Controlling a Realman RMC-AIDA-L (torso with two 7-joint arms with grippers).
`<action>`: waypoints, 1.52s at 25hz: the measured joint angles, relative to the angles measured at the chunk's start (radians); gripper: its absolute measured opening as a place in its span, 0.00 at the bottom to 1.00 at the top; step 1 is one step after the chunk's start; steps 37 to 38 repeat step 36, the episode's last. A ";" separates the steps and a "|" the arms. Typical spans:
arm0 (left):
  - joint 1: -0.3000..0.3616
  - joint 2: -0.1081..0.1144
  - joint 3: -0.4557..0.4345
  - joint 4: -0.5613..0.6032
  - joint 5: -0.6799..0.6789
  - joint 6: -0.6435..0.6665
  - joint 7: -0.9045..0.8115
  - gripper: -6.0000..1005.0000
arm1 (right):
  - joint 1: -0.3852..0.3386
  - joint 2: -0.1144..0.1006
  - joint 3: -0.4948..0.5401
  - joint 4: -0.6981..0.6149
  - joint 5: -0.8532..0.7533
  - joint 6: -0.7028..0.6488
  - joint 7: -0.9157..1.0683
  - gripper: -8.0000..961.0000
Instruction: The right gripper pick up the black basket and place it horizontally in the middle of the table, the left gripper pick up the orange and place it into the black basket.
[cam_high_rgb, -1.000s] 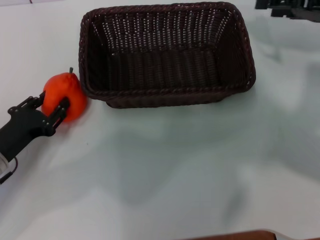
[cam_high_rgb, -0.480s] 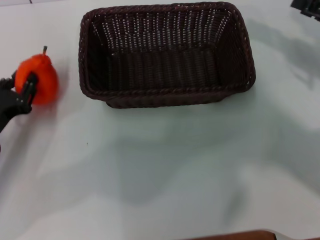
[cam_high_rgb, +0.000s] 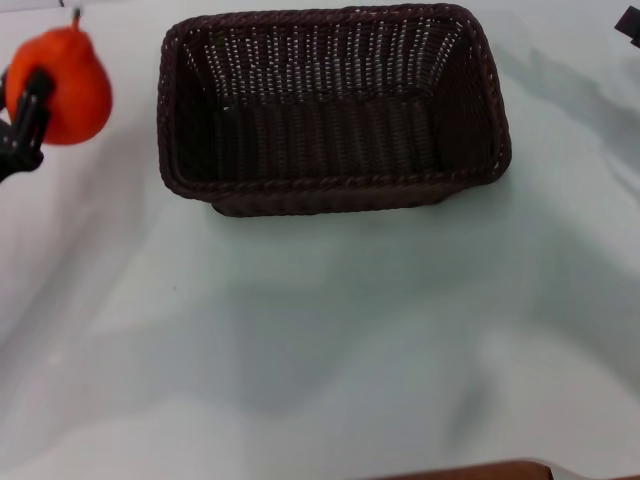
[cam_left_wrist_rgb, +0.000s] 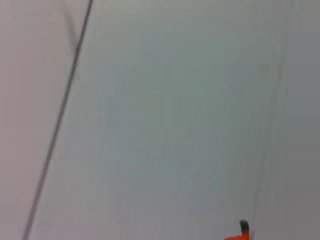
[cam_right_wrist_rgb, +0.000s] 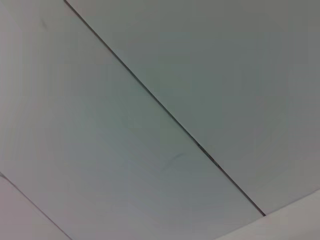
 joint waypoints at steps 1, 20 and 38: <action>0.002 -0.003 0.002 -0.015 0.000 -0.025 -0.002 0.25 | 0.002 0.000 0.006 0.008 0.000 0.002 -0.008 0.70; -0.111 -0.125 0.148 -0.004 -0.009 0.002 0.165 0.39 | 0.004 0.002 0.122 0.260 0.222 0.115 -0.414 0.70; -0.026 -0.123 -0.148 0.103 -0.154 0.034 0.176 0.80 | 0.072 0.005 0.396 0.728 0.352 0.135 -1.279 0.70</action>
